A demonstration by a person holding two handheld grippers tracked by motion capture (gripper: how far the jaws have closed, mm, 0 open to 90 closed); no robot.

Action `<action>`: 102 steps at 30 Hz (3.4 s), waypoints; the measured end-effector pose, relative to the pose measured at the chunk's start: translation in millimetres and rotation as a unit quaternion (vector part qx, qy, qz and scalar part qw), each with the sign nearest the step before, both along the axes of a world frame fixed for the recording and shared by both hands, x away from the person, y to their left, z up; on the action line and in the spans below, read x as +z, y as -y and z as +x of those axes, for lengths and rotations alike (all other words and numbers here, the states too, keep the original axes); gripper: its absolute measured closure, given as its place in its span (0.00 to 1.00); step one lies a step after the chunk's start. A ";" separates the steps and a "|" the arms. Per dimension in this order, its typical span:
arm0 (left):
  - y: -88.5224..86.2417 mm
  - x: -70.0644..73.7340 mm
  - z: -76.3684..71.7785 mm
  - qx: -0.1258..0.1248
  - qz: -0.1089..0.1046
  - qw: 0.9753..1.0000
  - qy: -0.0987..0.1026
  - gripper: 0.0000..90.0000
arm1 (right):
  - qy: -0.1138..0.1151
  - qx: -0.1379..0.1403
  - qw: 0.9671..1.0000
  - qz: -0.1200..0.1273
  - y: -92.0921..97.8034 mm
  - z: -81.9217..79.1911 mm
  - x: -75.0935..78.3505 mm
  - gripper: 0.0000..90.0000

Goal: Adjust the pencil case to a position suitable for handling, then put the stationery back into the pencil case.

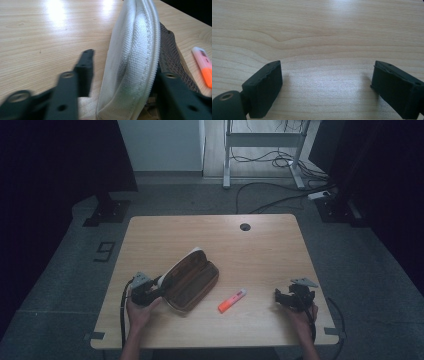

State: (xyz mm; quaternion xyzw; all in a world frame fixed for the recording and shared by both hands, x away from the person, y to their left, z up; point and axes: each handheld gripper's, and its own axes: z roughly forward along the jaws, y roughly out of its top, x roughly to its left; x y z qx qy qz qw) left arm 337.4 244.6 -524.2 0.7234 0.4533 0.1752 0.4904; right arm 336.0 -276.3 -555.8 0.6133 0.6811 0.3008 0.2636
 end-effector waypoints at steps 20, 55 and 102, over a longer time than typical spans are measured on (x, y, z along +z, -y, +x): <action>-13.3 28.2 -25.2 0.001 -0.003 1.000 0.031 0.25 | 0.000 0.000 1.000 0.000 0.0 0.0 0.0 0.10; 66.4 44.8 -48.7 -0.079 0.040 0.995 0.035 0.33 | 0.000 0.000 1.000 0.000 0.0 0.0 0.0 0.11; 169.5 2.4 -45.5 -0.138 0.086 0.987 -0.009 0.37 | 0.001 0.002 1.000 0.000 0.0 -0.1 0.0 0.11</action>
